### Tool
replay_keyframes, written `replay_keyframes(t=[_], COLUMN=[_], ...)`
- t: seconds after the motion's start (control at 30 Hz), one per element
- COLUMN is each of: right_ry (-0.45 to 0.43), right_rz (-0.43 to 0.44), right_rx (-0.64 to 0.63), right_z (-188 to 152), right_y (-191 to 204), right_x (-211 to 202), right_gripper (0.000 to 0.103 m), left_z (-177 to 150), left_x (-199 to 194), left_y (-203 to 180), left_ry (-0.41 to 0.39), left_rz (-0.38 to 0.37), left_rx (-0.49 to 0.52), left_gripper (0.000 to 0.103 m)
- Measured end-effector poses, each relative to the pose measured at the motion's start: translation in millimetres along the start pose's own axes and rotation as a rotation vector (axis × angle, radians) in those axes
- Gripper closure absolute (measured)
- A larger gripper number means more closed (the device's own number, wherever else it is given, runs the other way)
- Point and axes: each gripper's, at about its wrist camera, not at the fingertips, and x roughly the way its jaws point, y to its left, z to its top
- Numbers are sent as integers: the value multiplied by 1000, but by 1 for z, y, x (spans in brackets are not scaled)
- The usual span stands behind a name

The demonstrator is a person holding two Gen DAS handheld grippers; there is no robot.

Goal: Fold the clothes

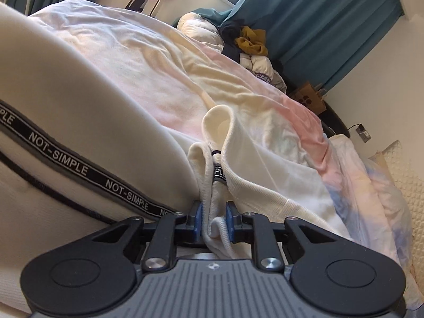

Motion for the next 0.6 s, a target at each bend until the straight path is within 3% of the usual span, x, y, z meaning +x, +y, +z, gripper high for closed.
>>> replay_keyframes(t=[0.13, 0.27, 0.37, 0.53, 0.6], right_ry=[68, 57, 13, -27, -31], right_rz=[38, 58, 39, -5, -11], right_rx=[145, 255, 266, 305, 314], right_z=[6, 8, 13, 17, 18], right_y=[-15, -33, -41, -58, -63], right_x=[-14, -36, -51, -61, -64], right_gripper=[78, 72, 66, 44, 34], left_z=[0, -4, -7, -16, -22], left_x=[3, 2, -2, -27, -46], left_y=[8, 4, 2, -7, -11], left_ry=[-1, -10, -30, -101, -142], left_rz=[-17, 0, 4, 70, 124], left_rx=[-31, 5, 12, -2, -19], left_gripper=[78, 73, 68, 43, 23])
